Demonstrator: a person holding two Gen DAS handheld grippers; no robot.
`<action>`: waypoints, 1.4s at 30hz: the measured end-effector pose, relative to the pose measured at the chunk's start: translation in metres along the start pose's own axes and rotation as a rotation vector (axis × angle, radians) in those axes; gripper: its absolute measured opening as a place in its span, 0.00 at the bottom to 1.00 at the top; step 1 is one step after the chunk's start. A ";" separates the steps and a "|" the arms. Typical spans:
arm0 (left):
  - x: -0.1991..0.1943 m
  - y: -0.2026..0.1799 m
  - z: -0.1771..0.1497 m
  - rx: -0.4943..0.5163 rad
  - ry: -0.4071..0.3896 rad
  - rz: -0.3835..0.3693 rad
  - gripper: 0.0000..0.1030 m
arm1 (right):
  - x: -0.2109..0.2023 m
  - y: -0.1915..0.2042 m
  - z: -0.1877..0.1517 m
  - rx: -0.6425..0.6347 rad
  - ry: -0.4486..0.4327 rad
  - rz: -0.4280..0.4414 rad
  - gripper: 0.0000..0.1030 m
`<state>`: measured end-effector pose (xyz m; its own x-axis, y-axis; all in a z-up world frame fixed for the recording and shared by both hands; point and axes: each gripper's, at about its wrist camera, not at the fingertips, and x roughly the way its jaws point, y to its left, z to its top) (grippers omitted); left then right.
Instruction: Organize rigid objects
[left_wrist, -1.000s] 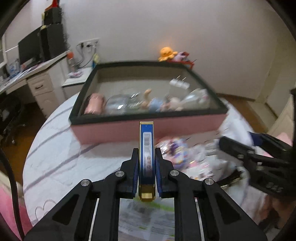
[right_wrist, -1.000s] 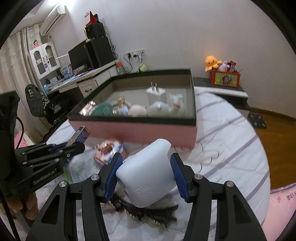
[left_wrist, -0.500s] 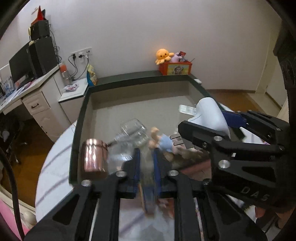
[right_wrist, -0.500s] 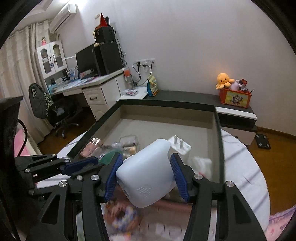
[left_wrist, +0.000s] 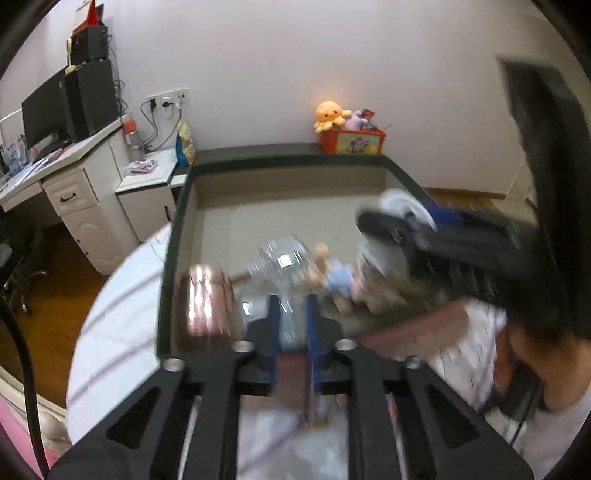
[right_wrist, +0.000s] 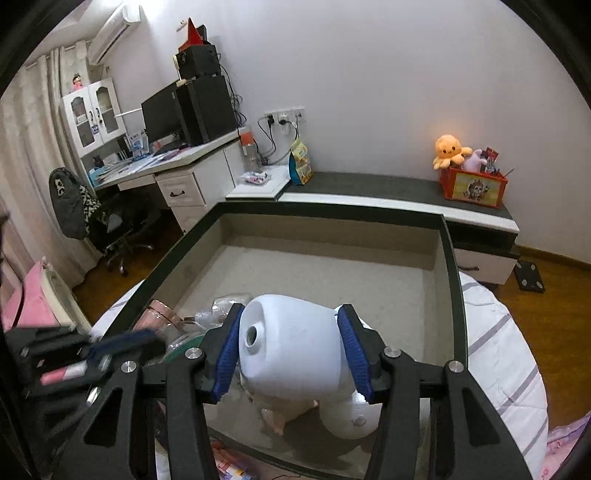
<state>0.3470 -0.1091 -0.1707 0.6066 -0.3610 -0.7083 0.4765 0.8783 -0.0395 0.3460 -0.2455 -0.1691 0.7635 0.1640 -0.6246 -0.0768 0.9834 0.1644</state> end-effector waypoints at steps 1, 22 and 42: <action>-0.005 -0.005 -0.008 0.003 -0.026 0.022 0.24 | -0.002 0.000 -0.001 0.000 -0.002 0.000 0.51; -0.007 -0.019 -0.061 -0.045 0.075 -0.009 0.58 | -0.045 -0.002 -0.017 0.000 -0.059 0.018 0.49; 0.012 -0.032 -0.073 -0.097 0.197 -0.037 0.87 | -0.082 -0.003 -0.049 0.006 -0.092 0.042 0.49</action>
<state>0.2924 -0.1183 -0.2291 0.4489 -0.3338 -0.8289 0.4274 0.8948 -0.1288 0.2519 -0.2578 -0.1562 0.8157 0.1967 -0.5441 -0.1062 0.9754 0.1934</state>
